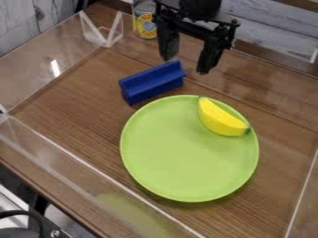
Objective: Put the blue object in the green plate
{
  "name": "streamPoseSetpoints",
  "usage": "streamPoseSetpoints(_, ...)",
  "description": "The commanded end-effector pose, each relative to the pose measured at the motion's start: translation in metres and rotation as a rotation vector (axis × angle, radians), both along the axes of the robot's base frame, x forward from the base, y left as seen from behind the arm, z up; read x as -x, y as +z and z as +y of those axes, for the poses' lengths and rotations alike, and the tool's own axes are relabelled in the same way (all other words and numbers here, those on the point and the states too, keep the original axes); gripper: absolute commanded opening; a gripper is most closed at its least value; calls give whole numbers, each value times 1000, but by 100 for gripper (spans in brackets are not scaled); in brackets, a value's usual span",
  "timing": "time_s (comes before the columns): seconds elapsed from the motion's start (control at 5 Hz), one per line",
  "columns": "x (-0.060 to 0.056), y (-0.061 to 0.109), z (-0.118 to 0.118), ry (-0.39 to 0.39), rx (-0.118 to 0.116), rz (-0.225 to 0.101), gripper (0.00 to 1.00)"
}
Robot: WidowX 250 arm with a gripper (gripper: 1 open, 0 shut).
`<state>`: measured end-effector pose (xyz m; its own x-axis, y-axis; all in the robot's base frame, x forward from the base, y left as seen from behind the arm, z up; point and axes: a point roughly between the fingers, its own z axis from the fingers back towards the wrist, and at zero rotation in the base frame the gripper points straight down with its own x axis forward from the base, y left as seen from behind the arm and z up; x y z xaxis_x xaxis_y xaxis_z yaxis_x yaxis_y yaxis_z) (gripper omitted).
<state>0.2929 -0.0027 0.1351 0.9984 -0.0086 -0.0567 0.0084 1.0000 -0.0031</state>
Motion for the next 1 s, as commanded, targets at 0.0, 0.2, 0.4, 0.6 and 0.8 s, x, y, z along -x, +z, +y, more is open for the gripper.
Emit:
streamPoseSetpoints(0.0,-3,-7,7,-19,-4,-1,100)
streamPoseSetpoints(0.2,-10,-13,20,-65,-7,-14,100)
streamPoseSetpoints(0.4,-16,-17,32,-129,-12,-25,100)
streamPoseSetpoints(0.6,-22,-21,39,-170,-18,-34,100)
streamPoseSetpoints(0.8,-27,-25,47,-238,-23,-41,100)
